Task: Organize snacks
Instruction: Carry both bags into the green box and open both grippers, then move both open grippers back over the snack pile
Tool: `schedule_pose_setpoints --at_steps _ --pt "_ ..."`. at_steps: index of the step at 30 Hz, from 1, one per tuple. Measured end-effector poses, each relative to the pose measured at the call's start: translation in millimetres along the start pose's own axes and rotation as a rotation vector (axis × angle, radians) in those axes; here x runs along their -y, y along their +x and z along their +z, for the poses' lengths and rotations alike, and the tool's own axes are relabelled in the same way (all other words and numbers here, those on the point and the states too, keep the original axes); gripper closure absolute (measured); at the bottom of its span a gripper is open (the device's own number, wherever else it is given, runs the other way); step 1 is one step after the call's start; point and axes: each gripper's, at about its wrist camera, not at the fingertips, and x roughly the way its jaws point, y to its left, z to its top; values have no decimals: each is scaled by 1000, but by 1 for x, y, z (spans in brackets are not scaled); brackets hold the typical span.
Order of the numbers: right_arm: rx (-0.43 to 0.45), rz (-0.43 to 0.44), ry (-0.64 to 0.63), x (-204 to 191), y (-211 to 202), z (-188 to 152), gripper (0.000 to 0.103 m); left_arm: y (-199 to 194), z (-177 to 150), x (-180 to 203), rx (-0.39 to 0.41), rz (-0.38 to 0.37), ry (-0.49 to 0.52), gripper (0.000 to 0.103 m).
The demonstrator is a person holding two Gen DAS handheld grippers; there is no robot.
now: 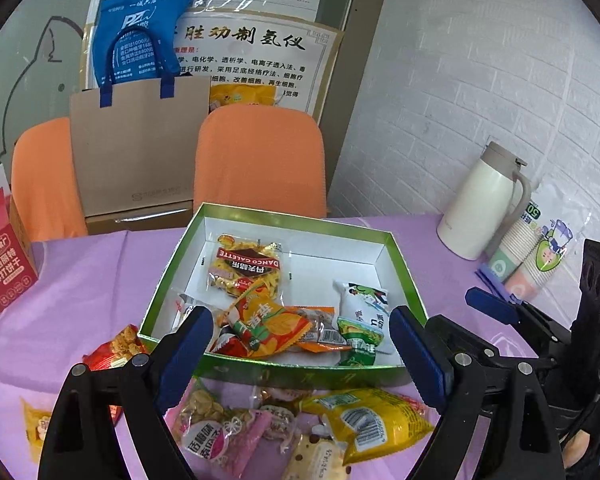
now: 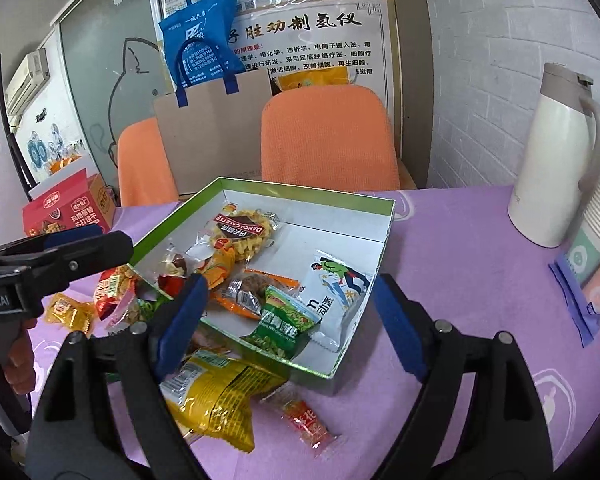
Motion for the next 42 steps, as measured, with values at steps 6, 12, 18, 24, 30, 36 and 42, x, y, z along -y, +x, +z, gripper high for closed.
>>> schedule_pose_setpoints --at_steps 6,12,18,24,30,36,42 --pt "-11 40 12 -5 -37 -14 18 -40 -19 10 -15 -4 5 11" --pt "-42 41 2 -9 -59 -42 18 -60 -56 13 -24 -19 -30 11" --pt "-168 77 3 -3 -50 -83 18 -51 -109 8 -94 -83 -40 11" --pt "-258 83 -47 0 -29 -106 18 -23 -142 7 -174 -131 -39 11" --pt "-284 93 -71 4 -3 -101 23 -5 -140 11 -153 -96 10 11" --pt "-293 81 -87 13 24 -90 26 18 -132 13 -188 -69 53 11" --pt "-324 97 -84 17 44 -85 53 36 -131 13 -219 -60 56 11"
